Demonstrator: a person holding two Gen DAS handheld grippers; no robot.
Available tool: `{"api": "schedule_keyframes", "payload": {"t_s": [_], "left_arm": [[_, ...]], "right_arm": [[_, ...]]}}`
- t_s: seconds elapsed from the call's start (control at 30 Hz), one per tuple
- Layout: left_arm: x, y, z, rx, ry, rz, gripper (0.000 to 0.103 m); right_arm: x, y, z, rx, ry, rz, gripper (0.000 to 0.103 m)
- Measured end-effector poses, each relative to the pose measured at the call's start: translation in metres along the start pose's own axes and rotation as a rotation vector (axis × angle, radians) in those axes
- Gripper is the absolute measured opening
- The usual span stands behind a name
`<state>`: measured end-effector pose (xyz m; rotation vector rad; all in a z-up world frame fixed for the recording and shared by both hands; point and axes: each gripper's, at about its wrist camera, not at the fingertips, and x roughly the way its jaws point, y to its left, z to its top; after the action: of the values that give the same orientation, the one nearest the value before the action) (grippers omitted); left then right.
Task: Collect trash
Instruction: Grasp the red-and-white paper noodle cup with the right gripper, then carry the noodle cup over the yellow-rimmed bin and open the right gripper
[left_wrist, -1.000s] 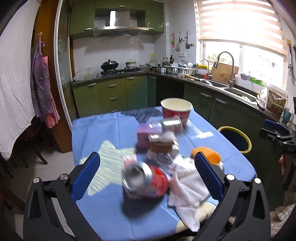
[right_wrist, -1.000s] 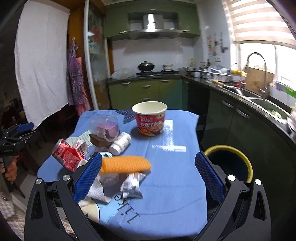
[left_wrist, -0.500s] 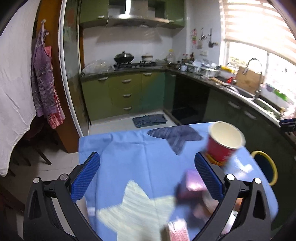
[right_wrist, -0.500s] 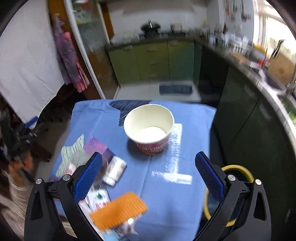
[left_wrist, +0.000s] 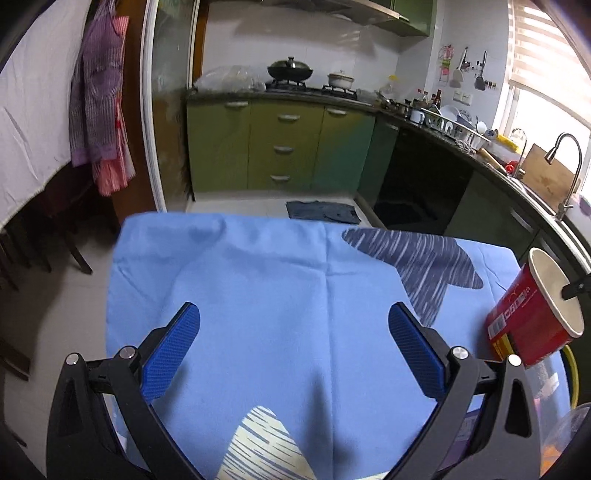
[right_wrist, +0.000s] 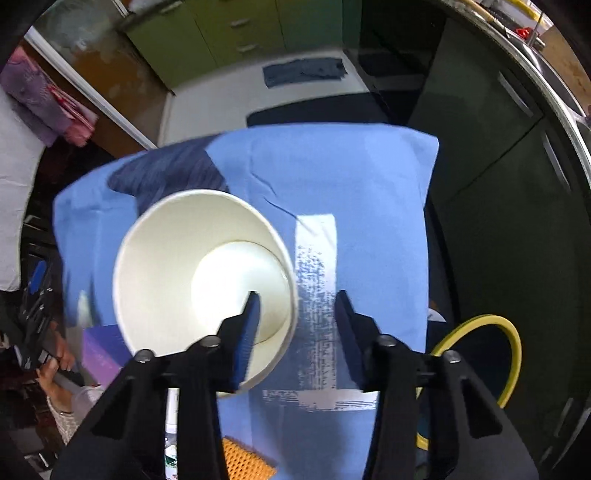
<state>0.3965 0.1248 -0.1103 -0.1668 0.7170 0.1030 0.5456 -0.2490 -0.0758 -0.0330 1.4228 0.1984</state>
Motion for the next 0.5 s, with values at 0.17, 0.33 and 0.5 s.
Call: {"api": "schedule_keyframes", "payload": {"t_s": [0.17,0.33,0.5], "left_arm": [[0.001,-0.004,-0.007,0.019,0.002,-0.024,0.097],[0.008,-0.011,-0.014,0.045,0.026,-0.037,0.097],[0.009,-0.019,-0.019,0.097,0.016,-0.025,0.097]], "right_arm": [[0.019,0.008,-0.005,-0.005,0.049,-0.048,0.019],[0.020,0.011,-0.007,-0.013,0.034,-0.039,0.007],[0.000,0.003,-0.013,0.008,-0.014,0.012,0.005]]}}
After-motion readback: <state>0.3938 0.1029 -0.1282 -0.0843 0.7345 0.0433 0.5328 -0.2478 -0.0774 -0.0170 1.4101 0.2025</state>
